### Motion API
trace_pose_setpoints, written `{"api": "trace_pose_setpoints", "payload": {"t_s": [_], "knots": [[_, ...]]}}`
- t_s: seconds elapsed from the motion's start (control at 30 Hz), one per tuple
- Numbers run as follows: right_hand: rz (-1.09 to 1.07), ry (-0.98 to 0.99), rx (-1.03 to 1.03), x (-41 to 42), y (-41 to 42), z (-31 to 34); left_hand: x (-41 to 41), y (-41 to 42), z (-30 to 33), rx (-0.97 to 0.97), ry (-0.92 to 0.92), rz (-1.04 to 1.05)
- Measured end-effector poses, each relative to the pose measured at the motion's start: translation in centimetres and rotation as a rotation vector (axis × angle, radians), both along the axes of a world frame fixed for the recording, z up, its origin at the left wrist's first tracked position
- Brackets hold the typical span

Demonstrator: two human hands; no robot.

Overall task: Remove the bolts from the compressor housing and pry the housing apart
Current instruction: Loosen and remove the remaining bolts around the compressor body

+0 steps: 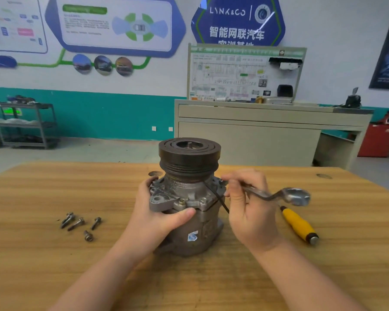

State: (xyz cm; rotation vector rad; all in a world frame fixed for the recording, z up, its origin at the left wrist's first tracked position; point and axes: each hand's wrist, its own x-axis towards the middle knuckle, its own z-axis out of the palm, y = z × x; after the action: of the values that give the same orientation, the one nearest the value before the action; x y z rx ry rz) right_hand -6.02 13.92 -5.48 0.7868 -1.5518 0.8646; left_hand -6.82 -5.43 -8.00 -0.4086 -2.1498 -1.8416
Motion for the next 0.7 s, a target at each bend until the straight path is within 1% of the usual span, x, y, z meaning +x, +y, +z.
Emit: {"api": "trace_pose_setpoints", "payload": {"t_s": [0.03, 0.07, 0.1, 0.17, 0.23, 0.27, 0.33, 0.4, 0.43, 0.5, 0.53, 0.57, 0.7], "knots": [[0.018, 0.013, 0.002, 0.0, -0.1, -0.1, 0.0, 0.0, 0.0, -0.004, 0.001, 0.0], [0.065, 0.007, -0.043, 0.1, -0.3, -0.1, -0.1, 0.0, 0.0, -0.008, -0.001, 0.001], [0.132, -0.019, -0.138, 0.2, -0.5, 0.0, -0.1, 0.0, 0.0, -0.012, -0.003, 0.003], [0.25, -0.114, -0.455, 0.1, -0.9, 0.2, 0.0, 0.0, 0.1, -0.012, -0.001, 0.002], [0.327, -0.27, -0.774, -0.4, -0.5, 0.8, 0.1, 0.0, 0.2, -0.007, -0.002, -0.002], [0.389, -0.372, -0.882, -0.9, -0.1, 1.2, 0.1, 0.0, 0.2, -0.002, -0.003, -0.004], [0.535, -0.616, -1.016, -2.1, 1.2, 2.2, 0.3, 0.1, 0.3, 0.006, -0.007, -0.008], [0.689, -0.833, -1.093, -2.9, 2.2, 3.1, 0.3, 0.2, 0.3, 0.0, -0.004, -0.003], [0.773, -0.885, -1.126, -3.0, 2.6, 3.4, 0.3, 0.1, 0.2, -0.004, -0.003, -0.002], [0.895, -0.85, -1.186, -2.8, 3.2, 3.6, 0.3, 0.2, 0.2, -0.005, -0.008, -0.006], [0.898, -0.8, -1.188, -2.6, 3.2, 3.5, 0.3, 0.2, 0.3, -0.005, -0.01, -0.004], [0.857, -0.754, -1.164, -2.2, 3.3, 3.5, 0.3, 0.2, 0.3, -0.001, -0.01, -0.003], [0.621, -0.632, -0.966, -0.9, 2.3, 2.9, 0.4, 0.4, 0.3, 0.015, -0.007, -0.002]]}}
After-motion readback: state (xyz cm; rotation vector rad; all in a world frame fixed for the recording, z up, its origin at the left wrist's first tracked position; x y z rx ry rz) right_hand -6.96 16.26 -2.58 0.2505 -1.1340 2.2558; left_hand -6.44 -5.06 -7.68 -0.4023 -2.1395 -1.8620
